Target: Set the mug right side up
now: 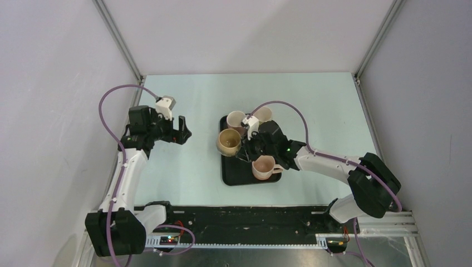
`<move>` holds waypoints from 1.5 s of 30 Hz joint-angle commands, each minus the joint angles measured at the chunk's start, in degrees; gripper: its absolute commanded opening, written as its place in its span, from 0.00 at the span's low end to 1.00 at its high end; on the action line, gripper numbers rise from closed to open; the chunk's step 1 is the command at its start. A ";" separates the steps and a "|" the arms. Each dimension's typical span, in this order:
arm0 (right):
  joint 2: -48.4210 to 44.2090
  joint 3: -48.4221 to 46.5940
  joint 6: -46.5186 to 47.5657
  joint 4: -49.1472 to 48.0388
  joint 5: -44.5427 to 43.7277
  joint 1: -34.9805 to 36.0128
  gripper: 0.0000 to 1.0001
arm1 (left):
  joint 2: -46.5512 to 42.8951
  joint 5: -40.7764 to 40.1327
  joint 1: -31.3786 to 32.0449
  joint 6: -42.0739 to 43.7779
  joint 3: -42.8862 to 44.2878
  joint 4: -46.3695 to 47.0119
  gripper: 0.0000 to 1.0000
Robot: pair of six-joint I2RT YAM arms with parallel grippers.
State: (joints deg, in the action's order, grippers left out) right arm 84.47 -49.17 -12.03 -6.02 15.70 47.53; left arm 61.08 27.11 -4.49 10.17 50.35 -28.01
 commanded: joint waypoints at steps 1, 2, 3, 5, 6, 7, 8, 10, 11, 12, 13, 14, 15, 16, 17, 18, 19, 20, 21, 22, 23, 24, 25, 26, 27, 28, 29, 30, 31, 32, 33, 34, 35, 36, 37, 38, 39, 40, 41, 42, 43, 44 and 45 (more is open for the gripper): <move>-0.52 -1.17 -4.52 -4.17 -5.02 1.06 0.00 | -0.24 -0.59 -0.52 1.67 0.36 0.76 1.00; -0.15 -1.41 -4.94 -4.04 -4.91 1.42 0.00 | -0.32 -0.67 -0.52 1.82 0.36 0.81 1.00; 0.01 -1.56 -5.35 -3.50 -4.55 1.56 0.00 | -0.33 -0.66 -0.52 1.84 0.30 0.79 1.00; 0.09 -2.08 -5.79 -2.83 -4.09 2.25 0.00 | -0.35 -0.57 -0.52 1.89 0.27 0.82 1.00; 0.17 -2.49 -5.84 -2.53 -4.19 2.75 0.00 | -0.30 -0.44 -0.47 1.94 0.23 0.78 1.00; 0.22 -2.68 -6.02 -1.81 -4.83 2.92 0.00 | -0.24 -0.23 -0.51 1.95 0.20 0.81 1.00; 0.38 -3.04 -6.09 -1.36 -5.43 3.23 0.00 | -0.10 -0.18 -0.51 1.91 0.19 0.79 1.00; 0.62 -3.34 -7.02 -0.09 -8.45 3.34 0.00 | 0.10 -0.03 -0.47 1.87 0.29 0.83 1.00; 0.66 -3.33 -7.12 0.06 -9.05 3.22 0.00 | 0.20 0.14 -0.44 1.82 0.33 0.82 1.00; 0.80 -3.32 -7.39 0.27 -10.15 3.04 0.00 | 0.19 0.31 -0.48 1.80 0.29 0.79 1.00; 0.84 -3.31 -7.52 0.33 -10.47 2.89 0.00 | 0.23 0.48 -0.44 1.78 0.20 0.84 1.00; 1.02 -3.31 -7.84 0.20 -10.81 2.52 0.00 | 0.29 0.53 -0.48 1.83 0.19 0.84 1.00; 1.04 -3.30 -7.92 0.12 -11.02 2.37 0.00 | 0.38 0.52 -0.44 1.81 0.19 0.85 1.00; 1.16 -3.30 -7.92 -0.26 -11.79 2.12 0.00 | 0.41 0.54 -0.48 1.84 0.15 0.85 1.00; 1.24 -3.30 -7.83 -0.46 -12.25 2.04 0.00 | 0.55 0.60 -0.49 1.93 0.12 0.81 1.00; 1.47 -3.30 -7.61 -0.96 -12.91 1.82 0.00 | 0.63 0.80 -0.55 1.94 0.06 0.83 1.00; 1.60 -3.30 -7.50 -1.20 -13.25 1.55 0.00 | 0.84 0.90 -0.50 1.97 0.08 0.85 1.00; 1.63 -3.30 -7.33 -1.67 -13.88 1.44 0.00 | 1.04 1.07 -0.51 1.96 0.14 0.85 1.00; 1.81 -3.30 -7.27 -1.87 -14.22 1.19 0.00 | 1.23 1.09 -0.52 1.91 0.21 0.87 1.00; 1.91 -3.30 -7.16 -2.24 -14.94 1.09 0.00 | 1.32 1.27 -0.52 1.85 0.30 0.91 1.00; 2.04 -3.30 -7.15 -2.41 -15.27 0.84 0.00 | 1.39 1.27 -0.50 1.73 0.38 0.89 1.00; 2.03 -3.30 -7.04 -2.74 -15.44 0.69 0.00 | 1.44 1.41 -0.46 1.68 0.35 0.91 1.00; 2.09 -3.30 -7.04 -2.93 -15.57 0.43 0.00 | 1.29 1.43 -0.50 1.68 0.31 0.93 1.00; 2.10 -3.35 -6.91 -3.23 -15.67 0.36 0.00 | 1.22 1.47 -0.54 1.69 0.33 0.87 1.00; 2.21 -3.33 -6.84 -3.61 -15.70 0.21 0.00 | 1.10 1.50 -0.53 1.69 0.30 0.86 1.00; 2.25 -3.33 -6.71 -3.76 -15.70 0.16 0.00 | 1.04 1.64 -0.56 1.62 0.26 0.90 1.00; 2.49 -3.32 -6.71 -4.16 -15.62 0.08 0.00 | 1.01 1.68 -0.54 1.61 0.27 0.87 1.00; 2.61 -3.26 -6.75 -4.43 -15.40 0.05 0.00 | 1.00 1.88 -0.55 1.54 0.28 0.90 1.00; 2.89 -3.28 -6.61 -5.03 -15.03 -0.02 0.00 | 1.08 1.93 -0.58 1.57 0.23 0.88 1.00; 3.07 -3.36 -6.56 -5.35 -14.97 0.05 0.00 | 1.13 1.99 -0.47 1.57 0.29 0.88 1.00; 3.42 -3.33 -6.33 -5.98 -14.91 0.14 0.00 | 1.18 2.05 -0.49 1.54 0.28 0.87 1.00; 3.56 -3.36 -6.16 -6.27 -14.91 0.17 0.00 | 1.38 2.10 -0.51 1.57 0.23 0.85 1.00; 3.74 -3.33 -5.92 -6.70 -15.02 0.19 0.00 | 1.44 2.21 -0.51 1.58 0.16 0.90 1.00; 3.92 -3.33 -5.86 -6.84 -15.10 0.17 0.00 | 1.42 2.22 -0.52 1.60 0.13 0.93 1.00; 4.02 -3.36 -5.69 -7.06 -15.33 0.10 0.00 | 1.41 2.26 -0.52 1.56 0.11 0.89 1.00; 4.10 -3.38 -5.62 -7.15 -15.39 0.06 0.00 | 1.41 2.34 -0.50 1.59 0.06 0.86 1.00; 4.20 -3.43 -5.50 -7.34 -15.49 0.00 0.00 | 1.46 2.44 -0.51 1.60 -0.02 0.81 1.00; 4.45 -3.50 -5.57 -7.47 -15.47 -0.16 0.00 | 1.42 2.47 -0.52 1.56 0.00 0.84 1.00; 4.60 -3.77 -5.66 -7.63 -15.49 -0.29 0.00 | 1.42 2.67 -0.52 1.59 0.01 0.85 1.00; 5.01 -3.93 -5.69 -7.66 -15.47 -0.47 0.00 | 1.46 2.77 -0.50 1.60 -0.03 0.89 1.00; 5.19 -4.32 -5.96 -7.68 -15.40 -0.62 0.00 | 1.43 2.83 -0.51 1.60 -0.09 0.88 1.00; 5.82 -4.56 -6.06 -7.64 -15.33 -0.84 0.00 | 1.42 2.85 -0.47 1.60 -0.12 0.87 1.00; 6.12 -5.16 -6.25 -7.57 -15.28 -0.94 0.00 | 1.41 2.81 -0.51 1.60 -0.09 0.88 1.00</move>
State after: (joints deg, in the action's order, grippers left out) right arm 90.06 -49.36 -18.55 -5.28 1.93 47.48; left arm 62.63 28.67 -4.51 10.61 50.35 -28.01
